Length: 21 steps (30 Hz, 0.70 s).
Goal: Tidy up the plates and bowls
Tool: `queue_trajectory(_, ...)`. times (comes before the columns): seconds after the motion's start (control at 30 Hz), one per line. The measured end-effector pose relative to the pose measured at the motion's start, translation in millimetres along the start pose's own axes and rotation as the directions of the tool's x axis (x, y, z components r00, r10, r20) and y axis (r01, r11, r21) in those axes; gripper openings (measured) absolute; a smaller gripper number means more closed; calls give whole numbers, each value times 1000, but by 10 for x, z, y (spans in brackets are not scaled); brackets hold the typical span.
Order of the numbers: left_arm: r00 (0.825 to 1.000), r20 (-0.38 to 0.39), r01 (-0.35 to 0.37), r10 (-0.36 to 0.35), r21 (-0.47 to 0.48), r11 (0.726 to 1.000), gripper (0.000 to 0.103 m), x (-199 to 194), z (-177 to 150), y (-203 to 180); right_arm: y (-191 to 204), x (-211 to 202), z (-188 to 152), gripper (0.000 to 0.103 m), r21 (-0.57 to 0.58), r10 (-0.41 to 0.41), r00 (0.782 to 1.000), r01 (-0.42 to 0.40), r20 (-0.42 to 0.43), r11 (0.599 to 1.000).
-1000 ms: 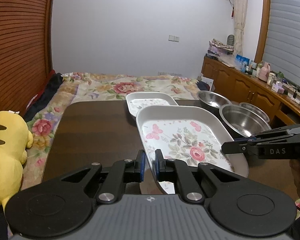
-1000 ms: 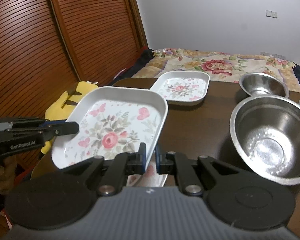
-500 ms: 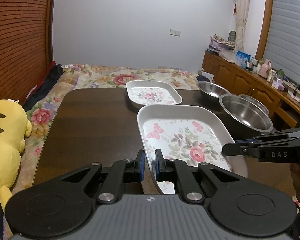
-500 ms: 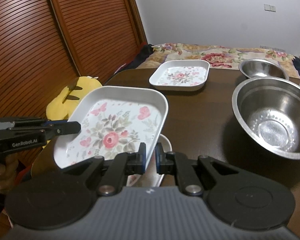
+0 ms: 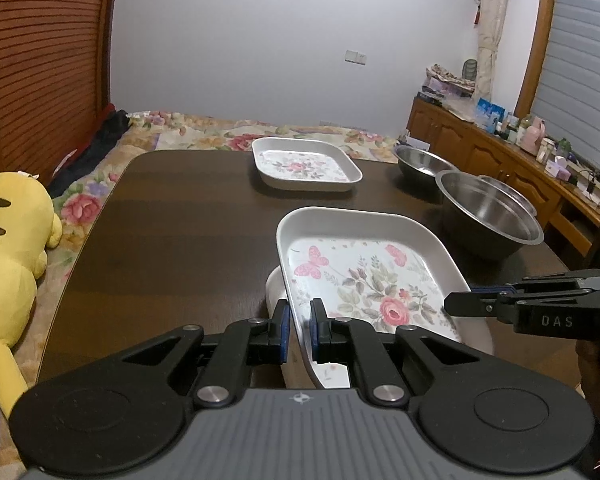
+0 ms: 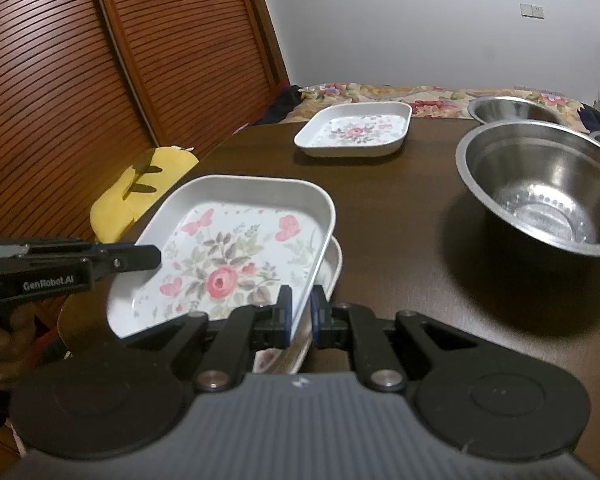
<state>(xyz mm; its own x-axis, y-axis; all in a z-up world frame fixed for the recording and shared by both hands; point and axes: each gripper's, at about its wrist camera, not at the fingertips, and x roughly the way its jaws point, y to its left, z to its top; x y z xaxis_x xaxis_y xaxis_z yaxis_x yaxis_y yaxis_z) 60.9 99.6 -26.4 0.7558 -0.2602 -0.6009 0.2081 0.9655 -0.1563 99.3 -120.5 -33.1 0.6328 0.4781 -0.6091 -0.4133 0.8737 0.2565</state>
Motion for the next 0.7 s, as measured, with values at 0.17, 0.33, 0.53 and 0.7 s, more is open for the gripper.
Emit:
queue_trajectory(0.17,1000,-7,-6,6,3,1000,11,19,-42,-5,18,-13,-31,11,-5,-7,1000,7,5,1000)
queue_trajectory(0.33,1000,-16,-15,15,5,1000,11,65,-80,-18,15,0,-53,11,-15,-20,1000,20,15,1000)
queue_trajectory(0.53,1000,-20,-22,22,11,1000,11,93,-109,-33,33,14,-61,11,-13,-31,999,31,17,999)
queue_trajectory(0.7,999,-20,-29,29,14,999,11,108,-119,-30,29,21,-95,12,-18,-38,999,38,18,999)
